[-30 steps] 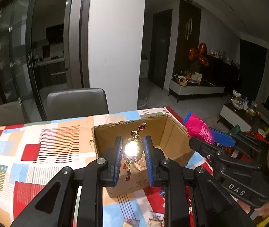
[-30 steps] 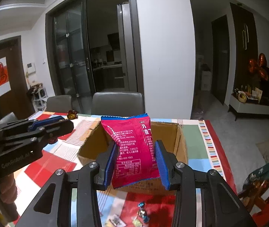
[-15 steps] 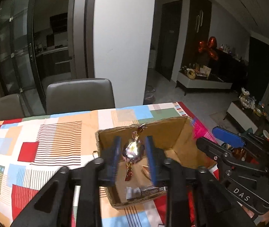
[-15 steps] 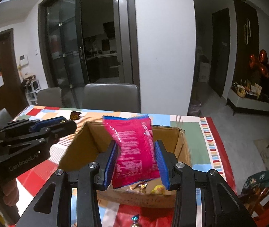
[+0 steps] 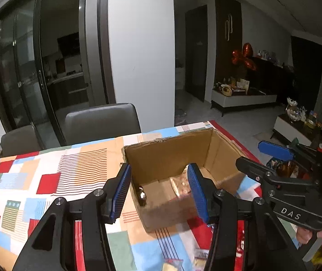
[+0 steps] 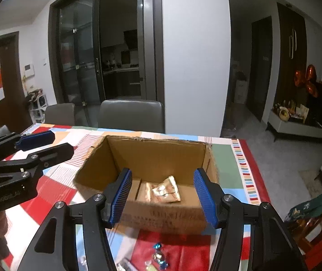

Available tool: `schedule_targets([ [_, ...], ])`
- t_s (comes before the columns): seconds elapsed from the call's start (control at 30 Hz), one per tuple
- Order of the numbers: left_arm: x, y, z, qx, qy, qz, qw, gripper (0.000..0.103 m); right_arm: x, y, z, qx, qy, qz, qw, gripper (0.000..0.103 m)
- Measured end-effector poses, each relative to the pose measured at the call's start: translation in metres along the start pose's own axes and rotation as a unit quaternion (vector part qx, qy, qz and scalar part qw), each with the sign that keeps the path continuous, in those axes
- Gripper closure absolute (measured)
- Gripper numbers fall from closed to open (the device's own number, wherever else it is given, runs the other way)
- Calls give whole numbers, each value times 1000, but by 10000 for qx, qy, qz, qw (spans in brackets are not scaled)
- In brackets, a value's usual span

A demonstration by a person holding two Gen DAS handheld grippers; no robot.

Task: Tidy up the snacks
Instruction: 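Move both tools back toward the remaining snacks on the tablecloth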

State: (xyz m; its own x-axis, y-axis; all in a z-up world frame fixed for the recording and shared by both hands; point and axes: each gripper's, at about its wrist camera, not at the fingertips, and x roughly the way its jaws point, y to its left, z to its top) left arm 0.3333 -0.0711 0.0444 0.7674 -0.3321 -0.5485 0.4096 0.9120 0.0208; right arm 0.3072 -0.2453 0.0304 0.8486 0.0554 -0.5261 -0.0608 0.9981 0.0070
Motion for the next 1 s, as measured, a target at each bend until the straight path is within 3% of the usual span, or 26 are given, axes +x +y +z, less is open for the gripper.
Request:
schedule_targets([
  [0.27, -41, -8, -27, 168, -272, 121, 9994, 52, -35, 15, -25, 6, -86, 151, 9998, 45],
  [0.5, -54, -3, -60, 175, -230, 62, 9996, 52, -48, 32, -54, 26, -41, 301, 9995, 45],
  [0.8, -62, -8, -112, 355, -44, 163, 9992, 52, -49, 43, -108, -205, 318, 251, 9990, 45],
  [1.0, -55, -17, -152, 363, 319, 79, 9988, 52, -44, 44, -141, -384, 648, 213, 9969, 45],
])
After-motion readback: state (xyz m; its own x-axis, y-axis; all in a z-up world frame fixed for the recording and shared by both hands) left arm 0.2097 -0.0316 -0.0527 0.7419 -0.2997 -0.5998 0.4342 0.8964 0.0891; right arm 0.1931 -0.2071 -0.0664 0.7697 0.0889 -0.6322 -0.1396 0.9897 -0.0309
